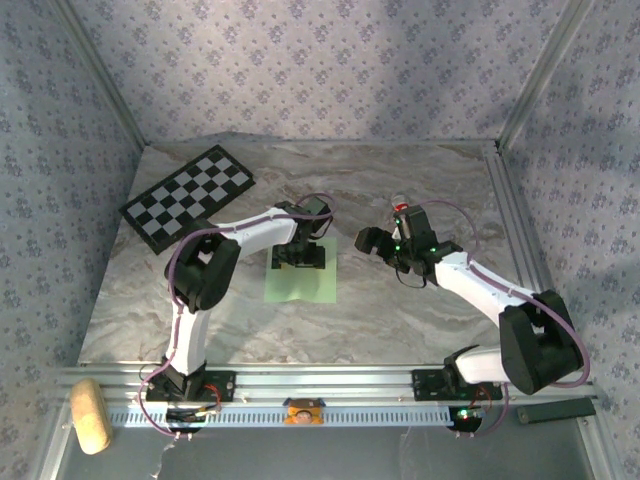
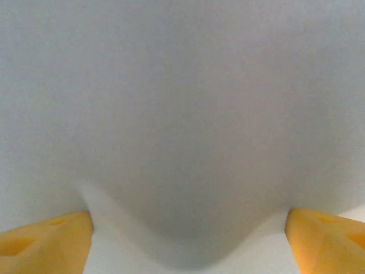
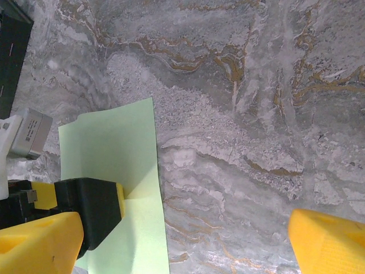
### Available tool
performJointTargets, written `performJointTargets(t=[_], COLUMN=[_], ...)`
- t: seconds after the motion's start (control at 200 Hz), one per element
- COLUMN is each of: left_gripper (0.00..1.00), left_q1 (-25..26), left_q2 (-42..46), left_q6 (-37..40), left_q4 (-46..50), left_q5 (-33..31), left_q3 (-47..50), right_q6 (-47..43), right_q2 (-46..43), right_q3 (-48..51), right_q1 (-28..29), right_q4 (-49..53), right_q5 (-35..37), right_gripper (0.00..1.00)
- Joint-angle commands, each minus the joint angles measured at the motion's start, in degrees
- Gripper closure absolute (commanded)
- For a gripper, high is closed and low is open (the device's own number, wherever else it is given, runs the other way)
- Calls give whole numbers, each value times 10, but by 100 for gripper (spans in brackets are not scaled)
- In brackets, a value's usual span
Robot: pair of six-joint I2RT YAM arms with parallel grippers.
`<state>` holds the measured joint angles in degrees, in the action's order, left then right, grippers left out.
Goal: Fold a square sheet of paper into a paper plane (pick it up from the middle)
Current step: First fold the square sheet of paper in half at the center of the table.
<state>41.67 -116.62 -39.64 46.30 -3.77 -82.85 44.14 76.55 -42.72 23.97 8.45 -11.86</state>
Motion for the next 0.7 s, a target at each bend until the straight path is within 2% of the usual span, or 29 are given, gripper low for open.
performJointTargets(t=[0.0,0.19,0.32,0.525,0.62,0.695], left_gripper=[18,34,40,50,58,58], left_q1=[6,7,7,3,-3,-9], left_q2=[-12,28,64,131,150,162], left_q6=[-1,0,-3,-7,-12,-20], left_q4=[9,-22,-48,-122,-147,-163], left_q5=[-8,-4,-7,25,48,68], left_q3=[17,33,52,97,115,124], right_q6=[9,11,18,17,18,22], right_q2=[0,-15,-19,-22,-22,-27], right_q3=[-16,-21,-24,-24,-26,-25], right_q1=[1,11,10,10,9,8], right_q4=[17,37,46,46,46,54], right_q5=[8,50,54,52,52,62], right_gripper=[6,6,20,19,19,19])
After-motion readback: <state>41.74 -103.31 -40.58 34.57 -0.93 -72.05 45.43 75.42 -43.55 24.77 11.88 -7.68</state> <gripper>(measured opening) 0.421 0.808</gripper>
